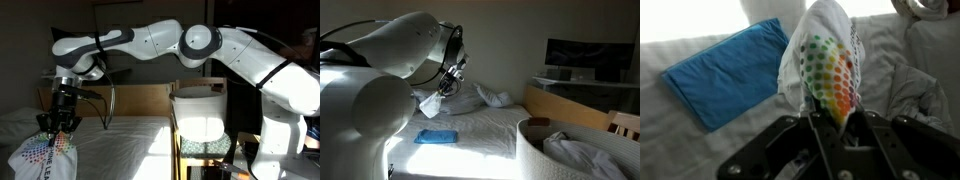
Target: Put the white and blue shirts in the laundry bag
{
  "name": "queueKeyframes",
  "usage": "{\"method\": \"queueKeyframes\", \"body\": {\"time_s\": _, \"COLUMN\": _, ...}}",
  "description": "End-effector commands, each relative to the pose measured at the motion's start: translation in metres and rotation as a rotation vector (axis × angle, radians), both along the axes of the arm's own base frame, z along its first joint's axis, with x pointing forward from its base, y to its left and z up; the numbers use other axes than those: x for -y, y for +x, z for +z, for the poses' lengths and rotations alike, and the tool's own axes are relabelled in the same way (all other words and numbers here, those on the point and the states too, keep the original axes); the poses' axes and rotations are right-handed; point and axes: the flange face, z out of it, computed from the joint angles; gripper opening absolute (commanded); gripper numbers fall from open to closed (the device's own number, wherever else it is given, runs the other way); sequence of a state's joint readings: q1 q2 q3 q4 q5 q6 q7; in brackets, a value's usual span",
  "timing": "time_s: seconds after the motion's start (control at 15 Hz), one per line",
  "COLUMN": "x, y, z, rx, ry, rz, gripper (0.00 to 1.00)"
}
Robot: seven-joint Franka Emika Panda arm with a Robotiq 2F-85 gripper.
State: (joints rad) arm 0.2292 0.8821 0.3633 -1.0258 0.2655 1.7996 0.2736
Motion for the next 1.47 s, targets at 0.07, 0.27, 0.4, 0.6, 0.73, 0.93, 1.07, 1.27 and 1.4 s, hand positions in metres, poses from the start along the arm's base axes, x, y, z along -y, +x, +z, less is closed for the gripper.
{"method": "queueKeyframes", "body": {"time_s": 0.07, "x": 0.039, "y": 0.004, "z": 0.07, "rx": 0.088, "ry": -0.007, "rz": -0.028, "gripper": 0.13}}
{"method": "queueKeyframes", "body": {"time_s": 0.27, "x": 0.068, "y": 0.009, "z": 0.106, "rx": 0.148, "ry": -0.029, "rz": -0.087, "gripper": 0.13}}
{"method": "queueKeyframes", "body": {"time_s": 0.4, "x": 0.09, "y": 0.013, "z": 0.125, "rx": 0.182, "ry": -0.054, "rz": -0.139, "gripper": 0.13}}
{"method": "queueKeyframes", "body": {"time_s": 0.6, "x": 0.098, "y": 0.009, "z": 0.156, "rx": 0.233, "ry": -0.048, "rz": -0.154, "gripper": 0.12}}
{"method": "queueKeyframes", "body": {"time_s": 0.73, "x": 0.066, "y": -0.012, "z": 0.191, "rx": 0.296, "ry": -0.01, "rz": -0.062, "gripper": 0.12}}
{"method": "queueKeyframes", "body": {"time_s": 0.93, "x": 0.067, "y": -0.002, "z": 0.186, "rx": 0.271, "ry": -0.002, "rz": -0.084, "gripper": 0.28}}
{"method": "queueKeyframes", "body": {"time_s": 1.07, "x": 0.058, "y": -0.01, "z": 0.193, "rx": 0.279, "ry": -0.001, "rz": -0.068, "gripper": 0.12}}
{"method": "queueKeyframes", "body": {"time_s": 1.27, "x": 0.076, "y": 0.003, "z": 0.185, "rx": 0.26, "ry": -0.008, "rz": -0.108, "gripper": 0.12}}
{"method": "queueKeyframes", "body": {"time_s": 1.4, "x": 0.099, "y": 0.016, "z": 0.179, "rx": 0.249, "ry": -0.028, "rz": -0.156, "gripper": 0.12}}
